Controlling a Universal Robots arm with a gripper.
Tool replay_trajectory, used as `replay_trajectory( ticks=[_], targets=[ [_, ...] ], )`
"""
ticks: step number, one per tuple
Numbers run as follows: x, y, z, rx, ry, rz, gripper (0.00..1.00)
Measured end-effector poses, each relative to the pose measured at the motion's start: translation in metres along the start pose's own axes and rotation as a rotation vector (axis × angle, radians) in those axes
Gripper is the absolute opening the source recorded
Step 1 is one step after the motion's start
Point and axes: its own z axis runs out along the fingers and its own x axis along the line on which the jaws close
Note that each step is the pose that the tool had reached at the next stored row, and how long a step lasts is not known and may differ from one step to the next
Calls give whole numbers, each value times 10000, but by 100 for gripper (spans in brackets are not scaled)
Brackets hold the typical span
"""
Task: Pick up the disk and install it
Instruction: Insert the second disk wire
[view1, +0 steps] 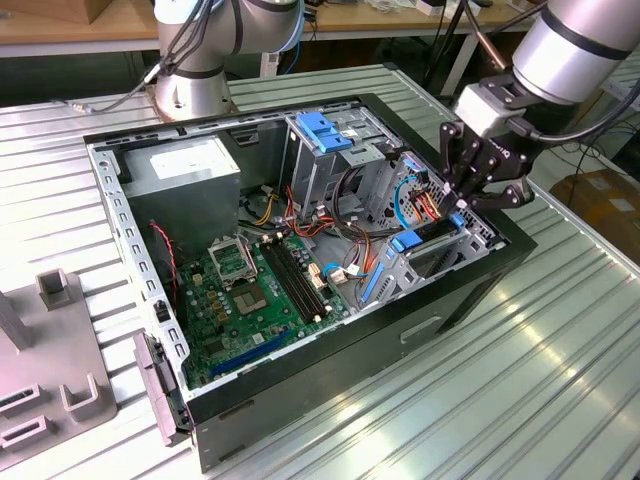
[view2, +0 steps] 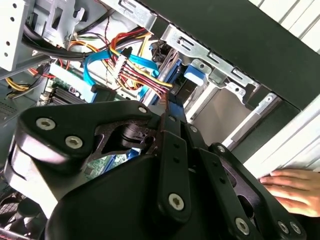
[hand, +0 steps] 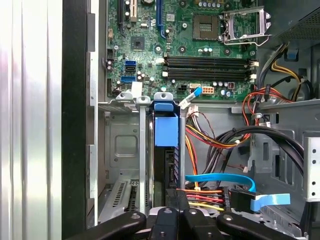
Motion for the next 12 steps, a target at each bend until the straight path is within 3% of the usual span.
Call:
replay_trajectory(
  ticks=[4, 7, 10, 12],
  targets=[
    [-22, 1, -89, -37, -1, 2, 10],
    [-195, 1, -102, -59, 15, 4, 10],
    [-297, 2, -155, -66, 85, 5, 10],
    [-370, 3, -183, -68, 166, 6, 10]
  ],
)
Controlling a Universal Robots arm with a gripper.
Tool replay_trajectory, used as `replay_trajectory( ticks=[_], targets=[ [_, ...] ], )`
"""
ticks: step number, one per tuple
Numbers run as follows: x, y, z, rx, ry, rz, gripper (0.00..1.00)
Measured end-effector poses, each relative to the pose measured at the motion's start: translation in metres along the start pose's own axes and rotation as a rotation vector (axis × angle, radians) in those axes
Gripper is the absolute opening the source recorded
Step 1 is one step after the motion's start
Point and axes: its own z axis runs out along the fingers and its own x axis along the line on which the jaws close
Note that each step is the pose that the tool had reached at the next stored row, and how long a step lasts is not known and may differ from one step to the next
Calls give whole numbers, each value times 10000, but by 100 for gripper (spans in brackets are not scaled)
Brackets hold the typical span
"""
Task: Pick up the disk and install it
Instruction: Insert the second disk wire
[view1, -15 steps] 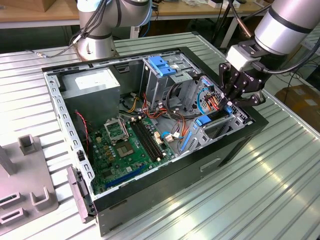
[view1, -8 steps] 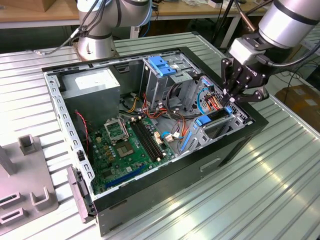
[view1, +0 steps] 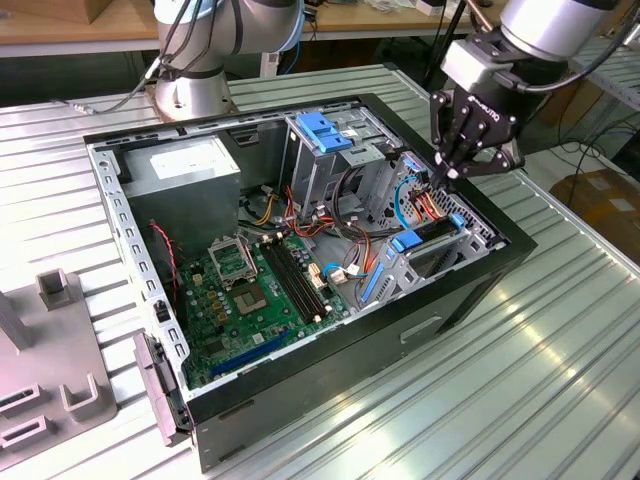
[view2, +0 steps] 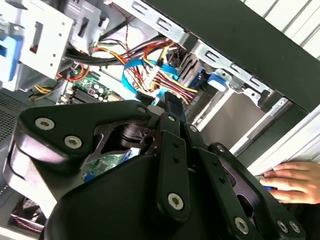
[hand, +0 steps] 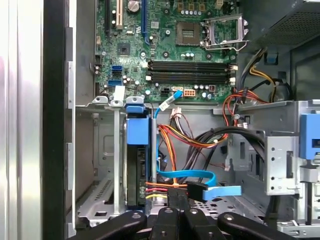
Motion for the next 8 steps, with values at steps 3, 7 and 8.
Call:
replay_trajectory(
  ticks=[3, 7, 8],
  targets=[
    [-123, 1, -13, -3, 71, 1, 10],
    [-304, 2, -38, -9, 219, 2, 10],
    [-314, 2, -47, -8, 279, 4, 10]
  ],
)
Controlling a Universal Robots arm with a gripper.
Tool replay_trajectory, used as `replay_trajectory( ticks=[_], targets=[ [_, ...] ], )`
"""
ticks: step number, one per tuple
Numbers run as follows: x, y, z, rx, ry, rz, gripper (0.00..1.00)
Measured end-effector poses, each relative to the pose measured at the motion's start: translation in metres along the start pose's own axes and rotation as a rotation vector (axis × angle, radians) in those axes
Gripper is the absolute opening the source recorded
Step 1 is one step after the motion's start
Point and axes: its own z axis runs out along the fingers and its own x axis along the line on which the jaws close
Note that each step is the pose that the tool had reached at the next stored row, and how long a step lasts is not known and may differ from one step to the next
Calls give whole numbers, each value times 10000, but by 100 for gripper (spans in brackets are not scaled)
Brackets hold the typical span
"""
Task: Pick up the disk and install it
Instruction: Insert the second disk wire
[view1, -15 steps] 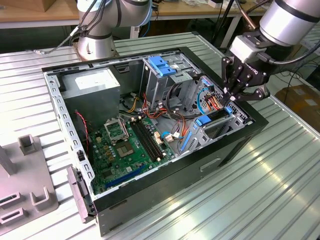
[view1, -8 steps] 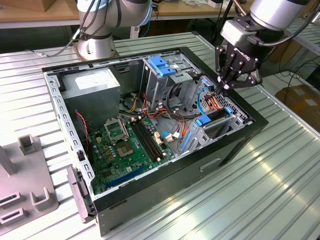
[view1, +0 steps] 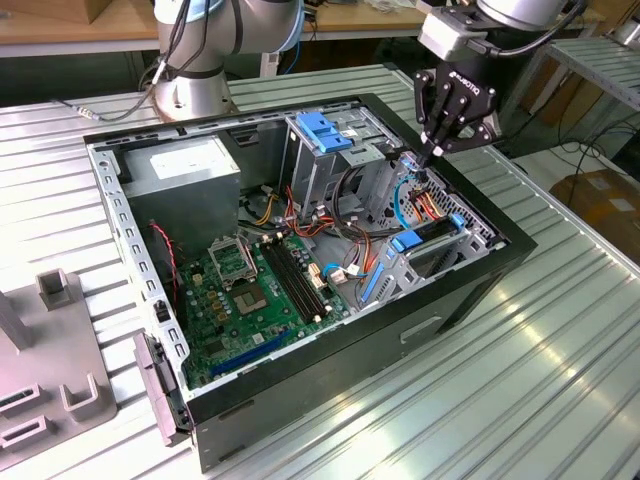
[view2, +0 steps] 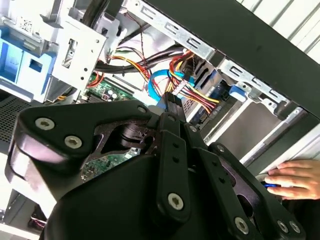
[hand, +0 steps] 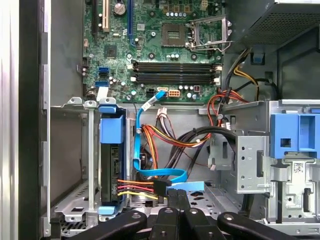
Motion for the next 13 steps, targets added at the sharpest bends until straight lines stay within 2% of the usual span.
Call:
replay_trajectory(
  ticks=[1, 4, 5, 6, 8, 10, 11, 12, 13],
  targets=[
    [-8, 0, -6, 0, 68, 1, 10],
    [-28, 14, -5, 2, 432, 6, 10],
    [-48, 24, -5, 4, 684, 10, 10],
    [-66, 34, -4, 4, 766, 10, 10],
    [-104, 64, -3, 5, 850, 12, 10],
    [-132, 94, -2, 5, 862, 12, 10],
    [-174, 114, 0, 5, 882, 12, 10],
    [-238, 114, 8, 5, 931, 11, 17],
    [-261, 114, 26, 6, 1062, 4, 29]
  ],
)
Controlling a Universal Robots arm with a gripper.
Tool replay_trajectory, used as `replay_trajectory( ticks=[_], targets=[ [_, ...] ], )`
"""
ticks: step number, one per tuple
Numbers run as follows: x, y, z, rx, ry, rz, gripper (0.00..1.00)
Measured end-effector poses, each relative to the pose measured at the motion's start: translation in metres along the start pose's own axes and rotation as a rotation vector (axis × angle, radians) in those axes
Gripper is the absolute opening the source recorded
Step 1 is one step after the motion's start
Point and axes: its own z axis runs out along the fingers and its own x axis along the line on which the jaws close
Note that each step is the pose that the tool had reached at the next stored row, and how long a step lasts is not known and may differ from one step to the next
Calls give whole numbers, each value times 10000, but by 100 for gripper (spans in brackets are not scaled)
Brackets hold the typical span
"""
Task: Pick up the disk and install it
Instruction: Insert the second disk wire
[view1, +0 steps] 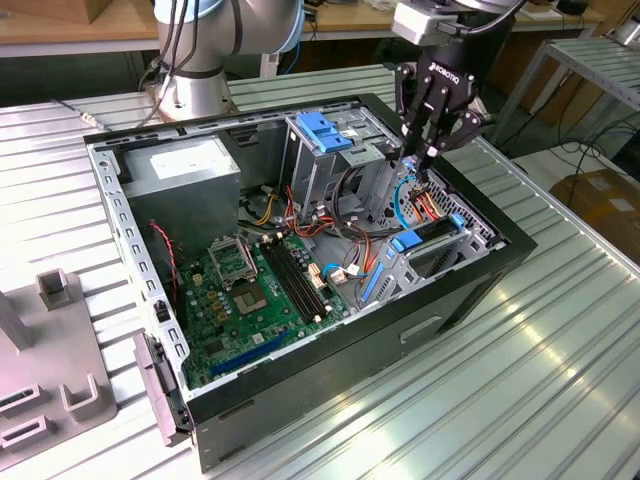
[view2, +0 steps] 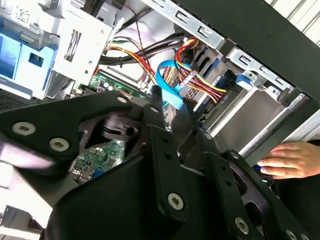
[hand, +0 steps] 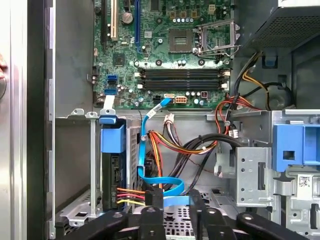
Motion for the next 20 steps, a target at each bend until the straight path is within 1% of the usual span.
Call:
replay_trajectory(
  ticks=[1, 2, 3, 4, 6, 7, 8, 9, 10, 11, 12, 14, 15, 17, 20],
  targets=[
    [-1, 0, 2, 1, 175, 1, 36],
    [-5, 0, 5, 2, 507, 2, 36],
    [-21, 0, 10, 3, 696, 2, 36],
    [-46, 0, 19, 4, 750, 2, 36],
    [-84, 0, 32, 4, 776, 1, 36],
    [-99, 0, 41, 5, 831, 1, 36],
    [-101, 0, 45, 5, 927, 3, 36],
    [-102, 0, 52, 5, 1123, 5, 36],
    [-104, 0, 58, 6, 1357, 8, 36],
    [-115, 0, 74, 7, 1541, 11, 36],
    [-122, -1, 91, 7, 1602, 11, 36],
    [-131, -1, 117, 8, 1687, 13, 35],
    [-133, -1, 131, 8, 1753, 13, 28],
    [-135, -1, 148, 8, 1836, 15, 16],
    [-132, -1, 152, 8, 1836, 14, 16]
  ],
)
